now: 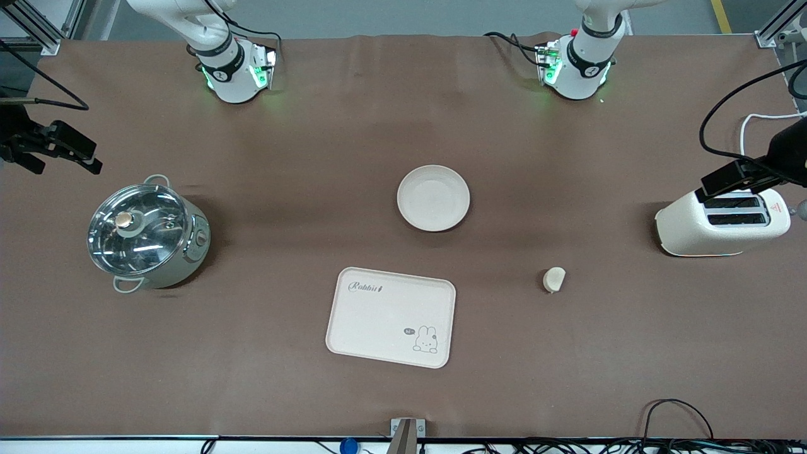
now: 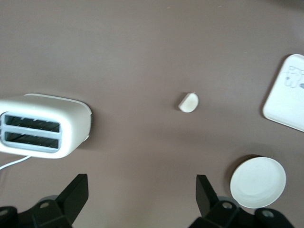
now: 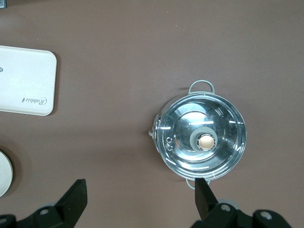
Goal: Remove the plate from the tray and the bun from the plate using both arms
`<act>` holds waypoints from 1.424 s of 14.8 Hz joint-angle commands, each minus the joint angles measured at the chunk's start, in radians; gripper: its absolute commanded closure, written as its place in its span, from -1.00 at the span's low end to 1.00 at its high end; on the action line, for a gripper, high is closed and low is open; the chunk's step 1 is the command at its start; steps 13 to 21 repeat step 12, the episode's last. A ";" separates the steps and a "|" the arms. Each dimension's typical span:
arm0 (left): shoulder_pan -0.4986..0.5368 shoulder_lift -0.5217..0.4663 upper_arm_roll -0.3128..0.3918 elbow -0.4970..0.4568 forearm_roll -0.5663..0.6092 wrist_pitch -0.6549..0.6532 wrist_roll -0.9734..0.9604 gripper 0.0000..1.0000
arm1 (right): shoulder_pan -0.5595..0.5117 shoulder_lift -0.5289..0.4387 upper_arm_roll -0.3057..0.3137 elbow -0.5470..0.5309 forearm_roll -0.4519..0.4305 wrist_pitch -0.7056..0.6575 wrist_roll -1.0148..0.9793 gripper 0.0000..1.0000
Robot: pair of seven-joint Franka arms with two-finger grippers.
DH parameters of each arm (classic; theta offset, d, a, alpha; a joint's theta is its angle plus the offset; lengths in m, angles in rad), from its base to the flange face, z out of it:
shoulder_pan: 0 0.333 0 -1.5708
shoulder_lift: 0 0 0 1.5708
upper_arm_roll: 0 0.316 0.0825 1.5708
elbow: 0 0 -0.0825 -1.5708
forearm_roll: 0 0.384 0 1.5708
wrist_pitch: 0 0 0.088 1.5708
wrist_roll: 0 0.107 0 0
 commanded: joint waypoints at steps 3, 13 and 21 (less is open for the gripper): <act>-0.191 -0.010 0.216 0.004 -0.017 -0.024 0.072 -1.00 | -0.013 -0.014 0.011 -0.015 -0.008 -0.001 -0.006 -1.00; -0.193 -0.011 0.144 0.004 -0.005 -0.025 0.061 -1.00 | -0.013 -0.014 0.011 -0.015 -0.008 -0.001 -0.006 -1.00; -0.193 -0.011 0.144 0.004 -0.005 -0.025 0.061 -1.00 | -0.013 -0.014 0.011 -0.015 -0.008 -0.001 -0.006 -1.00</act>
